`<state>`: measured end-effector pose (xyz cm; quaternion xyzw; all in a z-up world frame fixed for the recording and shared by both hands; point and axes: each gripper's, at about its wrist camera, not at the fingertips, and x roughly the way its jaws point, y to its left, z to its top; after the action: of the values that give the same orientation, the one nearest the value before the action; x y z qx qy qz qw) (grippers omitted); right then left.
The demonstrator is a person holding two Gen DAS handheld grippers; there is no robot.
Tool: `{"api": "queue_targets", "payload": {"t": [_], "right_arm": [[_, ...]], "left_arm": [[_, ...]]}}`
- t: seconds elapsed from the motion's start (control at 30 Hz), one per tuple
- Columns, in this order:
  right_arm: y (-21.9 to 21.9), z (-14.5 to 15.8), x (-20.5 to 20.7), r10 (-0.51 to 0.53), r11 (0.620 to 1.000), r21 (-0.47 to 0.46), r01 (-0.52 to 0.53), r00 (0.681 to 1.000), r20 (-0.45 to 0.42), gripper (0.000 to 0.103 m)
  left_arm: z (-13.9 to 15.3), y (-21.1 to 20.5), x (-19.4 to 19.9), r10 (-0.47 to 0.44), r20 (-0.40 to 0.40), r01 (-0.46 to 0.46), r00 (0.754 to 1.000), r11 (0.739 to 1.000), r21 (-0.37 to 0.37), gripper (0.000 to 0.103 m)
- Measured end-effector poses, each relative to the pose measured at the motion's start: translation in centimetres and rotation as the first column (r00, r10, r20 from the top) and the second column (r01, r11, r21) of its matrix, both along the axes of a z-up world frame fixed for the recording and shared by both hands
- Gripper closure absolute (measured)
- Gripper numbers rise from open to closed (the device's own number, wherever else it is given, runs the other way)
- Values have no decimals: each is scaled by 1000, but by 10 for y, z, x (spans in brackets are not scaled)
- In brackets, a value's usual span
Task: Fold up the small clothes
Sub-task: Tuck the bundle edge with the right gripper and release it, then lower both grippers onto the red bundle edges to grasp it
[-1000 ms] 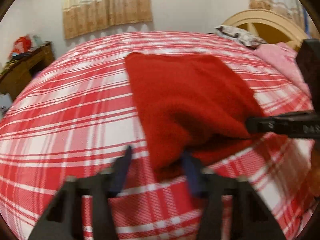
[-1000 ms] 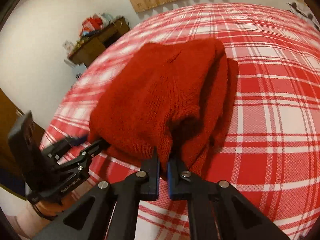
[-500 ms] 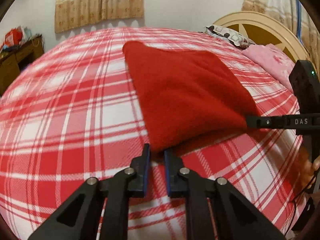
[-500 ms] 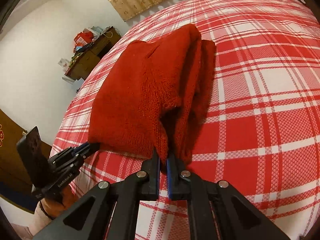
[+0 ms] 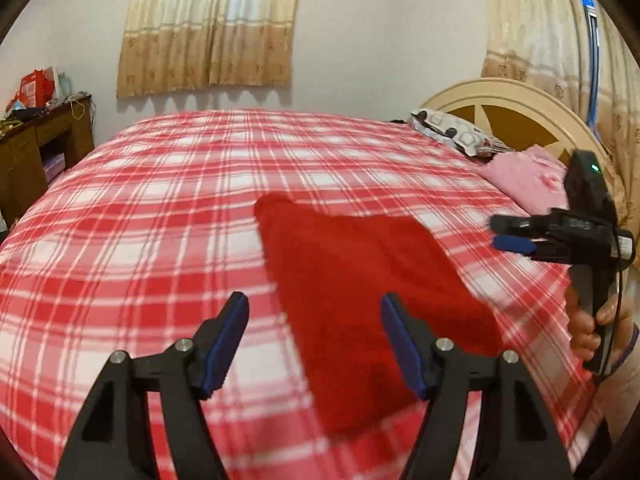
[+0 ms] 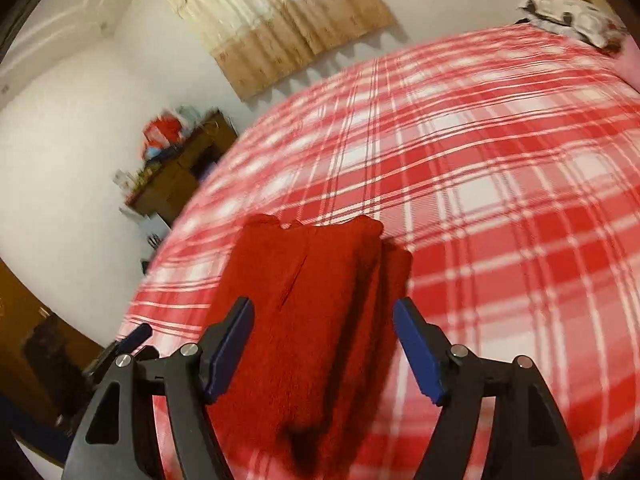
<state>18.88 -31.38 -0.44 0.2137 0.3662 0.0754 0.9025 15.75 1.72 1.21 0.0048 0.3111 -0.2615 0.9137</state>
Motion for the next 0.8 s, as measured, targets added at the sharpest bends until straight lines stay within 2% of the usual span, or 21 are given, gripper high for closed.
{"api": "queue_targets", "payload": {"t": [0.07, 0.1, 0.13, 0.17, 0.23, 0.37, 0.43, 0.6, 0.73, 0.8], "right_arm": [[14, -13, 33, -20, 992, -124, 13, 998, -56, 33], [18, -18, 43, -16, 989, -150, 5, 997, -71, 44], [23, -26, 53, 1, 985, -170, -17, 996, -91, 71], [28, -36, 64, 13, 980, -195, -38, 992, -127, 84], [28, -40, 73, -9, 973, -229, -22, 991, -135, 90], [20, -40, 84, -23, 978, -210, 1, 994, -104, 92], [16, -50, 91, -32, 977, -214, 8, 994, -109, 92], [5, -67, 103, -45, 986, -161, 32, 996, -79, 91], [5, -61, 99, -24, 985, -174, 11, 997, -74, 85], [-4, -51, 82, -33, 992, -122, 26, 998, -57, 78]], "left_arm": [[-9, -23, 13, -17, -28, 17, 999, 1000, -4, 32], [-13, -35, 16, -28, -32, 28, 999, 1000, 1, 32], [-19, -48, 16, -35, -33, 36, 999, 999, 14, 32], [-25, -61, 15, -51, -37, 52, 998, 998, 27, 32], [-38, -86, 9, -91, -44, 94, 995, 994, 59, 32], [-55, -113, -5, -110, -8, 110, 994, 983, 150, 28], [-55, -122, -11, -124, 9, 120, 992, 976, 181, 28], [-55, -119, -12, -146, -9, 145, 989, 974, 176, 28], [-54, -122, -18, -162, 8, 156, 987, 960, 232, 23], [-53, -120, -22, -161, 7, 155, 987, 960, 232, 23]]}}
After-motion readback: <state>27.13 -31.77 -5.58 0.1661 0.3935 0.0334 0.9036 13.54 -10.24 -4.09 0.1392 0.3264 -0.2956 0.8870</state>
